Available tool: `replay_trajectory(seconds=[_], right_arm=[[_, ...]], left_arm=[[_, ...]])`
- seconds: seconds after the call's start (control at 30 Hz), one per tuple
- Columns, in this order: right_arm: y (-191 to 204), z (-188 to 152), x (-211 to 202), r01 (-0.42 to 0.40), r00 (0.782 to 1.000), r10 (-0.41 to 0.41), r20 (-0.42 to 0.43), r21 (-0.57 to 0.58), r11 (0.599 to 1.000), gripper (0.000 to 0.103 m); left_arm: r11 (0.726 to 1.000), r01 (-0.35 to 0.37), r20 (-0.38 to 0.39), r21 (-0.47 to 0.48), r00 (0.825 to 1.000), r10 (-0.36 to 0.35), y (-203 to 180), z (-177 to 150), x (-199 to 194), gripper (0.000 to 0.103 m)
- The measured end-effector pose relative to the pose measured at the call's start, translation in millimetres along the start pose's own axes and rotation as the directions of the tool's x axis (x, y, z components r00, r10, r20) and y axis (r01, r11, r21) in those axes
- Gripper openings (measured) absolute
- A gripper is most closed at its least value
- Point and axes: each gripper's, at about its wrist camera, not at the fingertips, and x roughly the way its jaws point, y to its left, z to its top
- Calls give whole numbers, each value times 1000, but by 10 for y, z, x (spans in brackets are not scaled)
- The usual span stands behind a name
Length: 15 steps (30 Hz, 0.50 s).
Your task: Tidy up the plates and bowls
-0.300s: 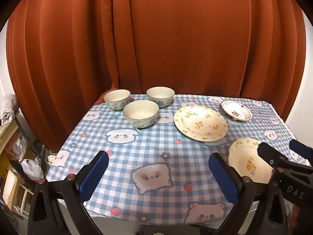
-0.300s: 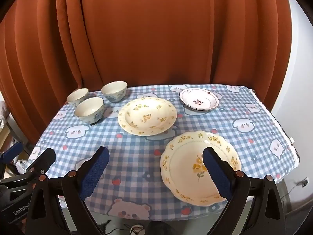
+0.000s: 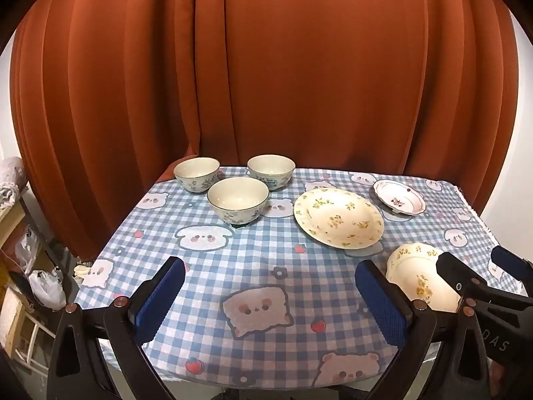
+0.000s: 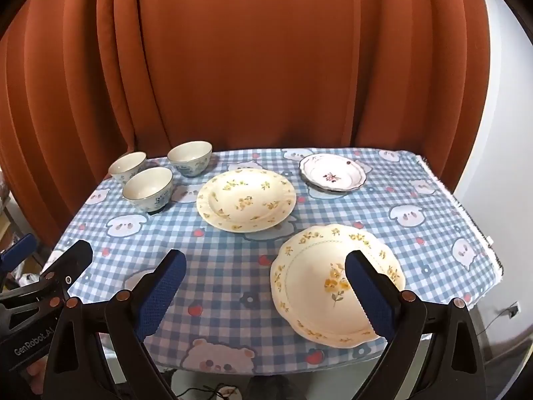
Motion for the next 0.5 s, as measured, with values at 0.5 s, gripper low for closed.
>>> replay_trajectory(seconds=[0.5], right_arm=[[217, 27, 6, -24, 999, 24, 39, -2, 1000, 98]], left_arm=[[1000, -7, 26, -20, 1000, 7, 287, 18, 44, 102]])
